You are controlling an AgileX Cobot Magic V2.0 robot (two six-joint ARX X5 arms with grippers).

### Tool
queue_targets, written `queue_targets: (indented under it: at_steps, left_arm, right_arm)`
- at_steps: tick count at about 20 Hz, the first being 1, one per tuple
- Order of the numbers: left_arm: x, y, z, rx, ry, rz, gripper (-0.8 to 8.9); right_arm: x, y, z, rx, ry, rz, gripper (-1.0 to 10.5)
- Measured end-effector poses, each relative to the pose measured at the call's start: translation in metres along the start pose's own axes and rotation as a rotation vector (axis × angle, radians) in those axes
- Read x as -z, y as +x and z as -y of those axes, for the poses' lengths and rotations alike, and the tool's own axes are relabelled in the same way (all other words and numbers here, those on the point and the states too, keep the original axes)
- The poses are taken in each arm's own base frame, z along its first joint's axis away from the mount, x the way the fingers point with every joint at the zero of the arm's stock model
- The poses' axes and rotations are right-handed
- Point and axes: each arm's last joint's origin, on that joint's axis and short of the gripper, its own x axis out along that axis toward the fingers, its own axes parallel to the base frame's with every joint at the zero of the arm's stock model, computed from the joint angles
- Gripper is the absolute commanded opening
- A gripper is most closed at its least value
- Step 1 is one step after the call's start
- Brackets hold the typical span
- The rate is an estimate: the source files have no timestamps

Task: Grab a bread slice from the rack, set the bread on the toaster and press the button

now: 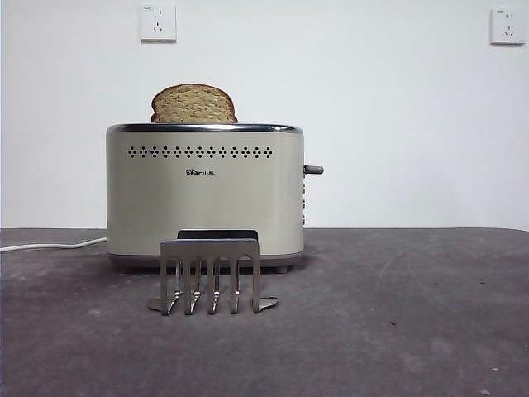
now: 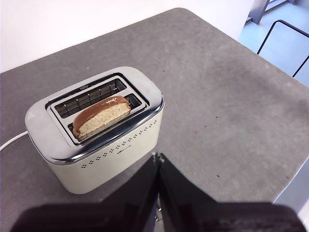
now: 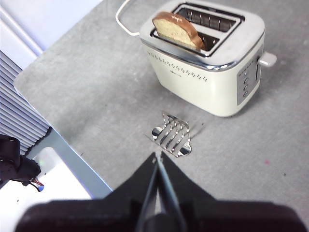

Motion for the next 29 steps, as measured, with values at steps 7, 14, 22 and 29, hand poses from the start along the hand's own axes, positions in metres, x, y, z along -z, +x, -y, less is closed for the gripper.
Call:
queue_targets:
  at_steps: [7, 14, 22, 29]
  left_arm:
    - [0.000, 0.000, 0.000, -0.002, 0.000, 0.000, -0.03]
    - [0.007, -0.076, -0.006, -0.328, 0.095, 0.397, -0.03]
    - [0.105, -0.066, -0.019, -0.845, 0.134, 0.766, -0.03]
    - [0.228, 0.015, -0.043, -0.867, 0.075, 0.620, -0.03]
  right_arm:
    - [0.001, -0.002, -0.001, 0.004, -0.004, 0.005, 0.0]
    - [0.001, -0.002, -0.001, 0.005, -0.004, 0.006, 0.0]
    - [0.001, -0.002, -0.001, 0.006, -0.003, 0.006, 0.0]
    - [0.001, -0.002, -0.001, 0.006, -0.003, 0.006, 0.0]
